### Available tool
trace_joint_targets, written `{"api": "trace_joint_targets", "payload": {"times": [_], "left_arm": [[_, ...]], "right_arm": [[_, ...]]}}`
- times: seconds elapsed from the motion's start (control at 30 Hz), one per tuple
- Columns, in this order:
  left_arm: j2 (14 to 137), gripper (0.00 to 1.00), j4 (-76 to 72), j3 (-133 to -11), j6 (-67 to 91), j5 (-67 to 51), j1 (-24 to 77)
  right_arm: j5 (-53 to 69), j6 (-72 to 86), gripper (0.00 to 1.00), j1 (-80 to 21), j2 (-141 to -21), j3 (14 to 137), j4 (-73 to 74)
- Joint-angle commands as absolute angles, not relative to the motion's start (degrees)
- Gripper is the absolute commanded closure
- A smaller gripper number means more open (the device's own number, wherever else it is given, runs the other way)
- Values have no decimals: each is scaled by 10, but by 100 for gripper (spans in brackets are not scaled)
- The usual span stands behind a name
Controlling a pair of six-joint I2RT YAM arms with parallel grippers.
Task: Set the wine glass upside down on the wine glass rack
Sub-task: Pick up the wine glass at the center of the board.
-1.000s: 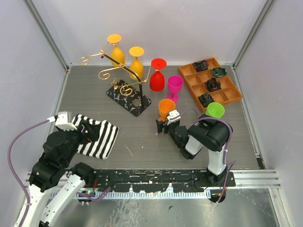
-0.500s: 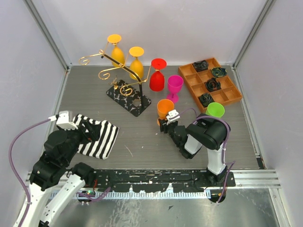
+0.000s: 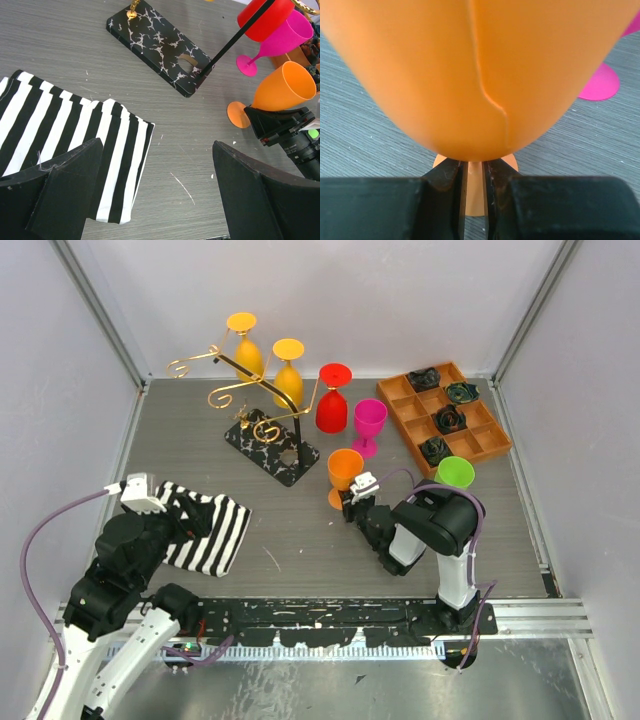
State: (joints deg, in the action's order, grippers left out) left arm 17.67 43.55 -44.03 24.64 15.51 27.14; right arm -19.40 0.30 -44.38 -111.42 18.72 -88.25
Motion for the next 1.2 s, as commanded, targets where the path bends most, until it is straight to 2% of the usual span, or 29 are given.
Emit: {"api": "trace_joint_targets", "payload": {"times": [0.0, 0.27, 0.43, 0.57, 0.9, 1.17], "left_arm": [[172, 2, 416, -435, 243, 152, 270], [174, 2, 416, -435, 244, 154, 270], [169, 2, 411, -435, 248, 153, 270], [160, 2, 394, -431, 240, 103, 270], [159, 2, 384, -441, 240, 61, 270], [184, 1, 302, -408, 268, -50, 270]], "right_arm": [[-182, -5, 85, -441, -1113, 190, -973], [-158, -17, 99, -441, -1070, 157, -973], [-137, 21, 99, -440, -999, 117, -972], [-102, 59, 99, -444, -943, 89, -949], [-67, 55, 99, -447, -628, 109, -614], [-32, 48, 99, -448, -481, 136, -488]]}}
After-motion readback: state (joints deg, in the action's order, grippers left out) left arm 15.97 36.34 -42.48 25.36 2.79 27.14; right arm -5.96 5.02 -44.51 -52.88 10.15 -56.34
